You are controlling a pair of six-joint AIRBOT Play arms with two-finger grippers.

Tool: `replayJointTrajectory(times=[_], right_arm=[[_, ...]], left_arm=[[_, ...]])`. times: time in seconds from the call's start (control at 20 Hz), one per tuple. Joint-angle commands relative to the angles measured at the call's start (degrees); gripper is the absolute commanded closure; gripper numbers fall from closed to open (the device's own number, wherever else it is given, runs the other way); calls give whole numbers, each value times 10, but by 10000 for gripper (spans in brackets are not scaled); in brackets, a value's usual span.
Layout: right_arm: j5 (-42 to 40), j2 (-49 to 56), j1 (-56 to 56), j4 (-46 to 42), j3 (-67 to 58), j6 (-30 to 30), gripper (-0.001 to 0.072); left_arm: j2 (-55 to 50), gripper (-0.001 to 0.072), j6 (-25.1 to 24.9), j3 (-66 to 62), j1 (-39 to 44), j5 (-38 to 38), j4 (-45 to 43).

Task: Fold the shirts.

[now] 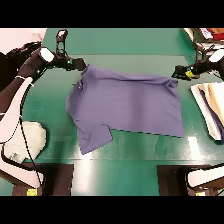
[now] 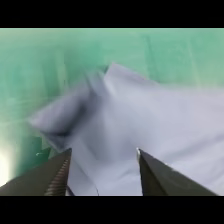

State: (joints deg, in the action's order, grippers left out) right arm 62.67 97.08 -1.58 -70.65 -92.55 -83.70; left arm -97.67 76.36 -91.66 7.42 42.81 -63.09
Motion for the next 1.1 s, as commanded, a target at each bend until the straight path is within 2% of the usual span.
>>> replayJointTrajectory(times=[0.0, 0.2, 0.3, 0.5, 0.7, 0.85, 1.05], right_arm=[[25, 3, 1, 21, -32, 0, 359], [102, -49, 11, 19, -24, 44, 367], [104, -107, 23, 21, 39, 53, 367], [104, -223, 38, 21, 184, 62, 367], [103, -306, 54, 21, 273, 62, 367], [103, -349, 71, 22, 309, 62, 367], [110, -391, 96, 21, 332, 62, 367]], left_arm=[[-2, 212, 4, -25, -13, 74, -2], [15, 213, 8, -56, -79, 282, -1], [57, 213, 13, -6, -108, 317, 0], [192, 213, 14, 209, -119, 285, 3], [283, 212, 11, 416, -119, 261, 42], [309, 212, -25, 508, -119, 221, 111], [308, 212, -59, 559, -119, 156, 165]])
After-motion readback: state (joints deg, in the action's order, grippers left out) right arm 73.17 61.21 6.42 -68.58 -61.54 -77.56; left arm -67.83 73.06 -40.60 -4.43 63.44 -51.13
